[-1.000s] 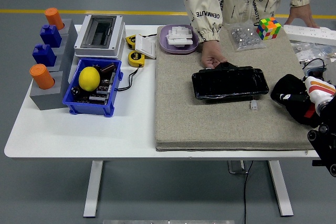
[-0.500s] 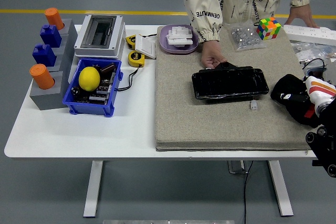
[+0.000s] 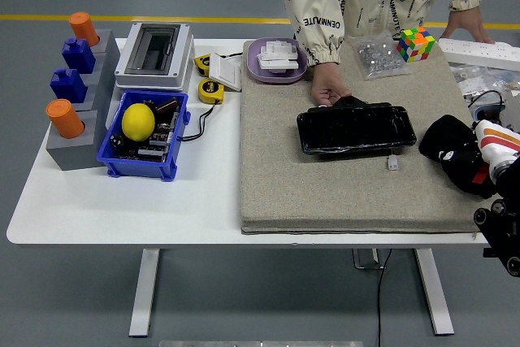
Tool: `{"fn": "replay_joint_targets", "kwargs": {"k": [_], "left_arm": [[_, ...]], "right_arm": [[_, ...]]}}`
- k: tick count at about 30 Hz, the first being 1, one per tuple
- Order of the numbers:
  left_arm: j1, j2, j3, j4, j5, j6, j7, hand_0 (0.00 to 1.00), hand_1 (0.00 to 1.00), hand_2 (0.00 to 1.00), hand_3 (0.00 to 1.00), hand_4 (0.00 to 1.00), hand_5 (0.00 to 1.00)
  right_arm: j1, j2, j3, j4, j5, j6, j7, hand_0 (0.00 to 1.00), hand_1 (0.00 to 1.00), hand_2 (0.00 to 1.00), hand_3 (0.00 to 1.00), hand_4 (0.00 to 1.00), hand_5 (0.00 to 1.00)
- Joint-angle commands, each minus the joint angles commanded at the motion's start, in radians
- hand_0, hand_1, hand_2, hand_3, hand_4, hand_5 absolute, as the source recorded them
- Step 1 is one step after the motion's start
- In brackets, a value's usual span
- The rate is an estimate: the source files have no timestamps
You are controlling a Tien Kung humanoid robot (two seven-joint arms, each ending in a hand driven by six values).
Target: Pick the rag up,wipe the panel,place it on the desk
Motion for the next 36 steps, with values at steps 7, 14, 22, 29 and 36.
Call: {"fn": "replay_joint_targets", "kwargs": {"k": [7, 14, 22, 29, 36], "left_arm": [[0.002, 0.0, 0.001, 0.001, -0.001, 0.0, 0.0, 0.604, 0.636, 0.635, 0.561, 0.633, 0.444], [0.002, 0.001, 0.005, 0.0, -0.003, 0.0, 0.0, 0.605, 0.636, 0.635, 0.561, 0.633, 0.445], [0.006, 0.002, 0.006, 0.002, -0.003, 0.0, 0.0, 0.604, 0.636, 0.636, 0.562, 0.633, 0.444], [0.005, 0.003, 0.005, 0.001, -0.002, 0.0, 0.0, 0.604, 0.637, 0.636, 0.56, 0.634, 0.442], [0.004, 0.002, 0.001, 0.001, 0.0, 0.0, 0.0, 0.605, 0.636, 0.636, 0.56, 0.633, 0.442]], "right_arm": [[-0.001, 0.0, 0.001, -0.003, -0.003, -0.019, 0.003, 0.383, 0.473, 0.503, 0.519, 0.998, 0.428], [-0.003, 0.003, -0.001, -0.005, -0.009, -0.039, 0.004, 0.315, 0.409, 0.458, 0.482, 0.993, 0.411], [-0.003, 0.003, -0.002, -0.006, -0.024, -0.048, 0.001, 0.23, 0.331, 0.384, 0.45, 0.998, 0.233], [-0.001, -0.001, 0.003, 0.0, -0.036, -0.046, -0.002, 0.225, 0.32, 0.375, 0.436, 0.998, 0.195], [0.006, -0.013, 0.015, 0.022, -0.048, -0.045, -0.008, 0.219, 0.294, 0.357, 0.414, 0.998, 0.182]]}}
